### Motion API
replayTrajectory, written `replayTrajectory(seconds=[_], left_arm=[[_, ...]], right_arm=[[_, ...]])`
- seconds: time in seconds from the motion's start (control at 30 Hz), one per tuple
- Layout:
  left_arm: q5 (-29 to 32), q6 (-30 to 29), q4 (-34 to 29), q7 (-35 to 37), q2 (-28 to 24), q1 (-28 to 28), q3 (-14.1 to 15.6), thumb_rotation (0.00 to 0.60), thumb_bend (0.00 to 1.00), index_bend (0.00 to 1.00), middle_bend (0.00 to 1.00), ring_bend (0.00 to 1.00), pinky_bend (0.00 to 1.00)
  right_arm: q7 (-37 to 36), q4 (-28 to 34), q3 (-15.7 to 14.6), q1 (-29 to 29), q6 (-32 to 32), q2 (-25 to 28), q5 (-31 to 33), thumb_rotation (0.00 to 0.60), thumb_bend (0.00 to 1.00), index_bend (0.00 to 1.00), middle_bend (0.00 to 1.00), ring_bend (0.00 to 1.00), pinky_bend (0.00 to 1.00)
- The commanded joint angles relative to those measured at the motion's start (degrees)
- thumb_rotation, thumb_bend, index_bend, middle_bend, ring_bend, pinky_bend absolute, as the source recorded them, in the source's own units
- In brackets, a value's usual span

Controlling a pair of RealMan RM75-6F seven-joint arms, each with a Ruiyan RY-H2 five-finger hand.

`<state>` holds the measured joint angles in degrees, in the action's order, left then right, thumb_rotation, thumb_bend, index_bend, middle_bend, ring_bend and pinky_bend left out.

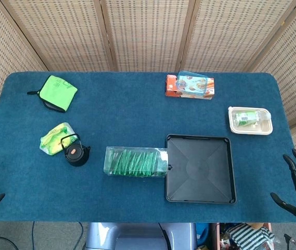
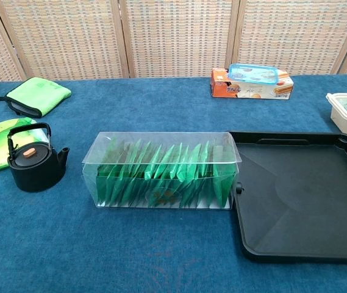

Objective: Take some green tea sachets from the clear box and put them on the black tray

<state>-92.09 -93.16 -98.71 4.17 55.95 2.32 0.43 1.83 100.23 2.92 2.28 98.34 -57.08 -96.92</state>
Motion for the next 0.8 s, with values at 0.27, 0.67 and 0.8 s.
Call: replayTrajectory(seconds=[0.27,0.67,0.8], left_arm=[[0.1,-0.1,0.0,0.0,0.2,-0.2,-0.3,0.600,0.12,0.00,0.00,0.00,0.00],[2.5,2.6,0.3,0.0,0.8,-1.8,-1.3,0.600,0.12,0.00,0.00,0.00,0.00],[3.6,3.4,0.9,0.7,0.9,-2.2,-1.7,0.600,0.12,0.00,0.00,0.00,0.00]], right_arm=[[-4.8,-0.9,-0.7,-2.8,-3.6,1.0,-2.6,0.600,0.00,0.00,0.00,0.00,0.00],[-14.7,5.8,5.5,-24.6,-25.8,1.4,-6.8,0.600,0.00,0.00,0.00,0.00,0.00],[-11.0,9.1,8.2,-31.5,-36.1,-0.2,-1.1,0.600,0.00,0.00,0.00,0.00,0.00]])
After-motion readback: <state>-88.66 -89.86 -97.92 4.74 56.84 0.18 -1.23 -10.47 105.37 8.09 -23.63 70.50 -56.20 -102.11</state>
